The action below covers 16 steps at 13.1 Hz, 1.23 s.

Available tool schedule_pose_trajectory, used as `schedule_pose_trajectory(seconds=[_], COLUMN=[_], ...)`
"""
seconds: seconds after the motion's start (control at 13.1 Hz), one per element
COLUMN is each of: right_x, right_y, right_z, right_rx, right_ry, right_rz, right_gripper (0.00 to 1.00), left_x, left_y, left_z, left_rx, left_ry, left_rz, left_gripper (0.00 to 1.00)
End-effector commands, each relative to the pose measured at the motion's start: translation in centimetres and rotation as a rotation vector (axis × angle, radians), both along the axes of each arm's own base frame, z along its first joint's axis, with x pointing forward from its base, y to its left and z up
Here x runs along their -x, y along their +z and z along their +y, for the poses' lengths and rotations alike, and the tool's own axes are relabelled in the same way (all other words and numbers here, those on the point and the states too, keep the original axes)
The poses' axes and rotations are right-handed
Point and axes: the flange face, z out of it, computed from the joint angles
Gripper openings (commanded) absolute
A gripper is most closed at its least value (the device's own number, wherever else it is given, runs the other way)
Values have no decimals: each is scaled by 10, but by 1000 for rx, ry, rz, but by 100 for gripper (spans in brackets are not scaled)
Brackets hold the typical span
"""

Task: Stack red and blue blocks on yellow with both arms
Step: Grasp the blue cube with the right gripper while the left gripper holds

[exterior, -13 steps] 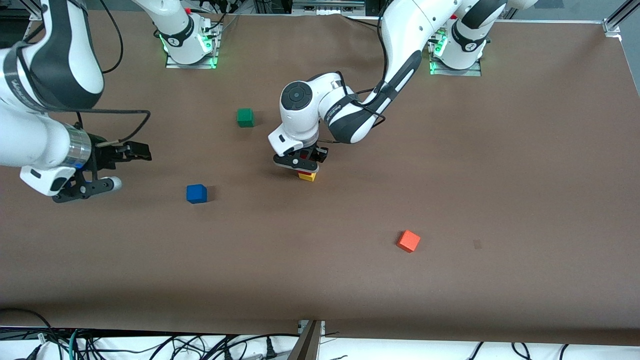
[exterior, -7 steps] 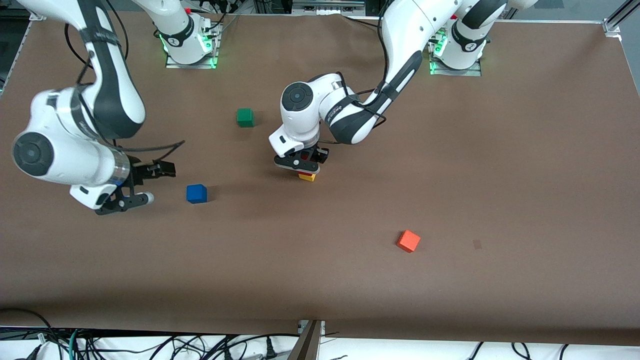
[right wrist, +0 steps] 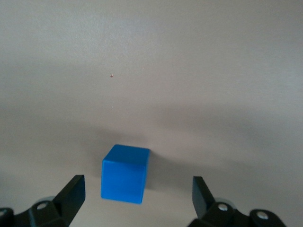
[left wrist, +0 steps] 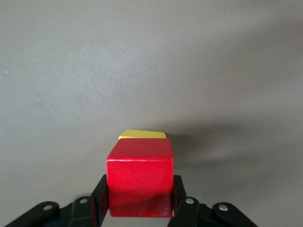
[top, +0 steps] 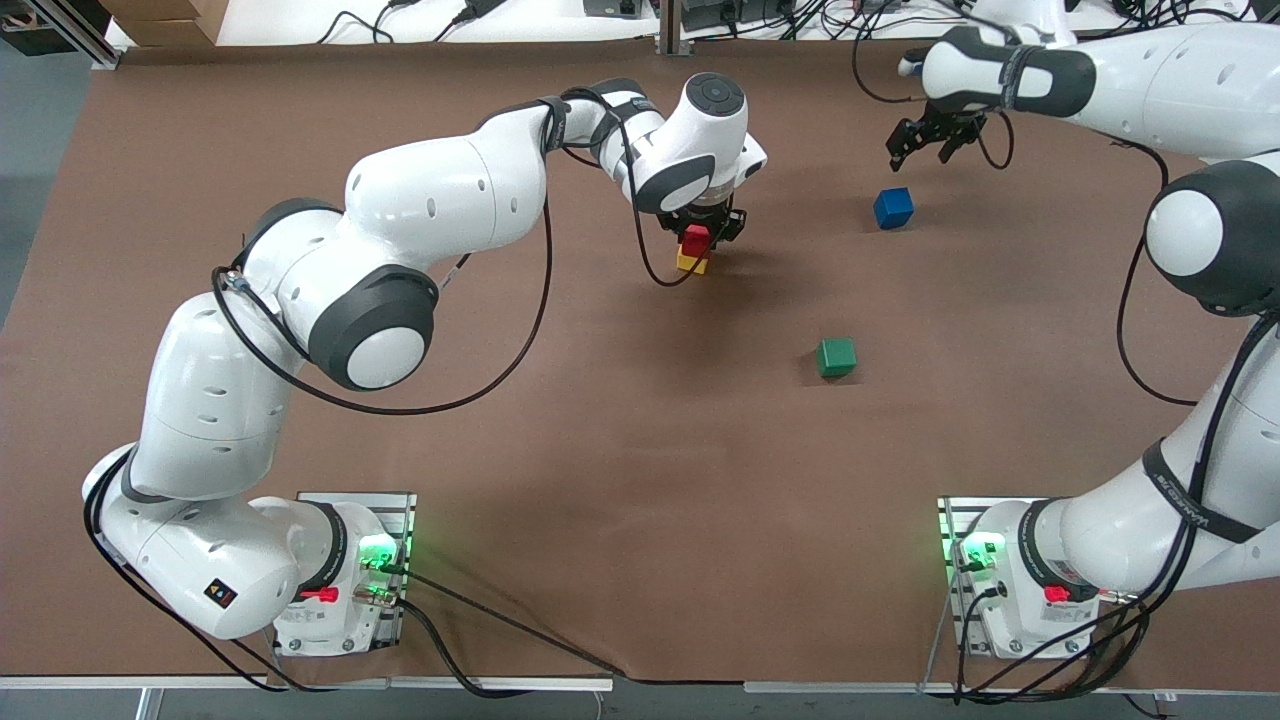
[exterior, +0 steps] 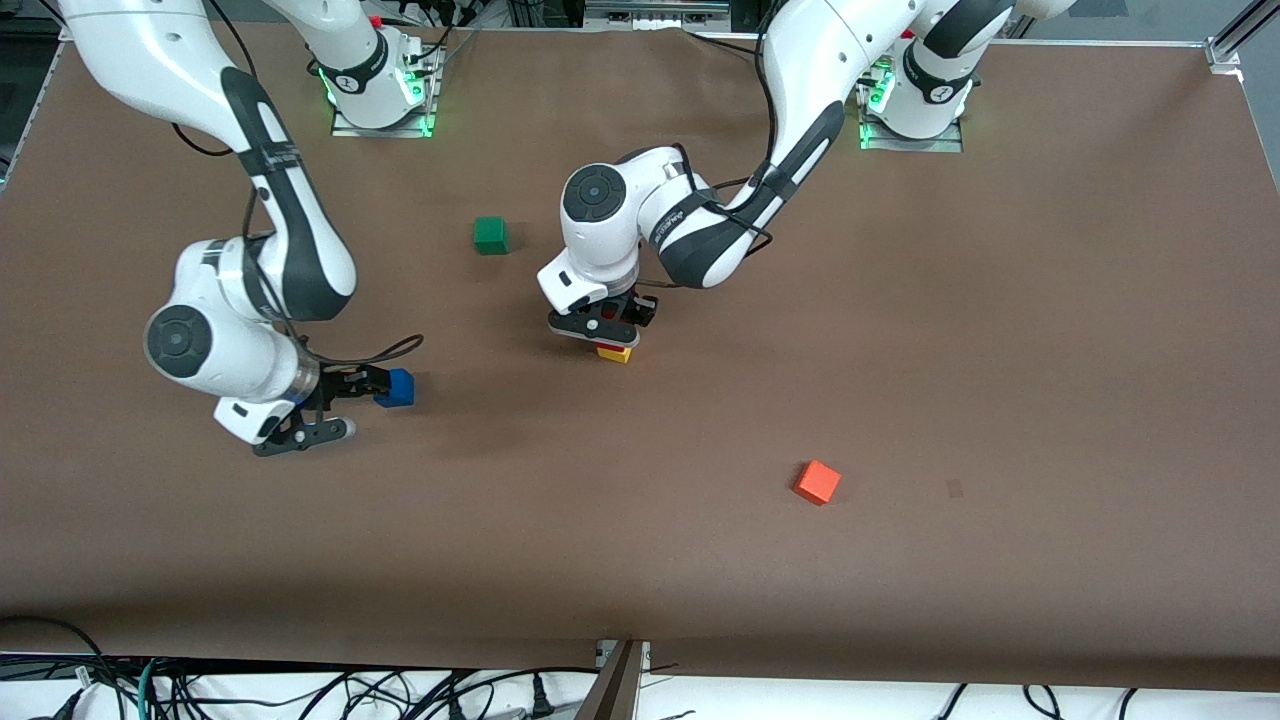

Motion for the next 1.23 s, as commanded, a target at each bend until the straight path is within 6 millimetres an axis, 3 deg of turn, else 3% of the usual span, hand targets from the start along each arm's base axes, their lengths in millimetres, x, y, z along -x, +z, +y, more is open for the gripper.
schedule_pose_trajectory(seconds=[0.0,0.23,0.38,0.69,1.07,1.15], right_x=[10,12,12,19,27,27], right_y=[-9,-25,-43,-53,-59,-60], right_z=[9,24,25,21,16,14], right_rx=[-14,-12,-12,-7,-7,-7], right_ry=[-16,-20,-22,-27,-38,-41], right_rz=[-39,-49,-67,-45,-38,-37], right_gripper=[100,99,99,94,58,53], left_x=[-3,-3,-4,-2,-3,-4], left_y=[2,2,3,0,0,0], left_z=[-4,-4,-4,-3,-2,-1], left_rx=[-18,-19,-18,-26,-29,-28], left_ry=[1,-1,0,-3,-3,-4], left_rz=[-19,-22,-23,-20,-18,-19], left_gripper=[32,33,33,34,35,61])
